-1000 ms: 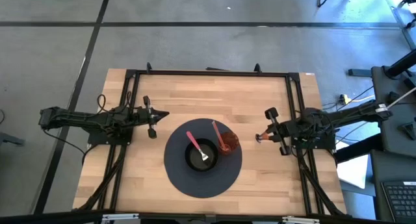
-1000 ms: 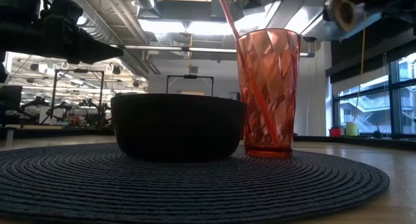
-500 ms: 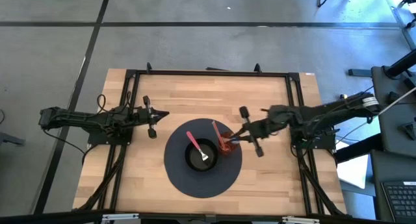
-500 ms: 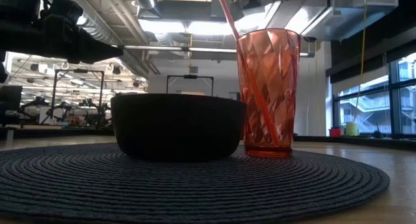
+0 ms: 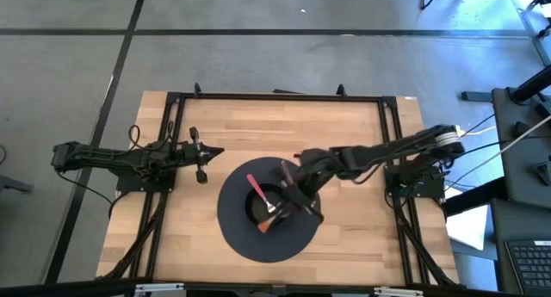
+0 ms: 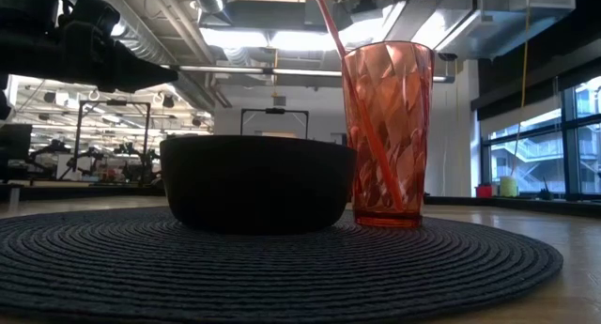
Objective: Pick & Place Utensil
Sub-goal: Put the orange spoon into the black bowl
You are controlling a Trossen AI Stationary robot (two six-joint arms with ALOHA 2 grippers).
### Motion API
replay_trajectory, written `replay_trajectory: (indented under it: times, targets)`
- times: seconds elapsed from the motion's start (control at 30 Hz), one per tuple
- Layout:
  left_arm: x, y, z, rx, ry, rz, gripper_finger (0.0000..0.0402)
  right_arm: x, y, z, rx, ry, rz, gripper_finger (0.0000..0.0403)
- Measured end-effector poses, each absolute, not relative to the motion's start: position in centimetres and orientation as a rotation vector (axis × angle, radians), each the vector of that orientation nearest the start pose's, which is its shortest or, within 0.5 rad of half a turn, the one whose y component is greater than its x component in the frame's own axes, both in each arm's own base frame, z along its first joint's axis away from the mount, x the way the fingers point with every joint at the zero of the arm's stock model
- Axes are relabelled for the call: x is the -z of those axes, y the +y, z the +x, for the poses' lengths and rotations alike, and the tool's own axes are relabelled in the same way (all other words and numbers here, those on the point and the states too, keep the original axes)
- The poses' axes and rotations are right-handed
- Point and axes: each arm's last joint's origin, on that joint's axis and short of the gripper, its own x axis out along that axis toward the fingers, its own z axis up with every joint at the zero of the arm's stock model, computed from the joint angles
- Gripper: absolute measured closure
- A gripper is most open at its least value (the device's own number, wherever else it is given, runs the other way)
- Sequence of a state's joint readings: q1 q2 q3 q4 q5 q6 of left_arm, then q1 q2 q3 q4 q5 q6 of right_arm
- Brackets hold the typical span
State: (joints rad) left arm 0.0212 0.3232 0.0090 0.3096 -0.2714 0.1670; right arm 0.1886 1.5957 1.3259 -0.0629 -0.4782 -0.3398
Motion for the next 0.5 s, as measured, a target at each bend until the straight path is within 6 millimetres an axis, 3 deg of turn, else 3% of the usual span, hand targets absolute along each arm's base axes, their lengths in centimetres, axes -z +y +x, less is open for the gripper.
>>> replay_trajectory:
  times: [0.2, 0.5]
  targets:
    - [-16.8, 1.0, 11.7, -0.292, 0.028, 0.153, 0.0398, -30.3, 8.9, 38.5, -0.814, 0.163, -0.240, 0.0393]
    - [-16.8, 1.0, 11.7, -0.290, 0.026, 0.143, 0.0398, -24.6, 9.8, 41.0, -0.867, 0.162, -0.237, 0.0393]
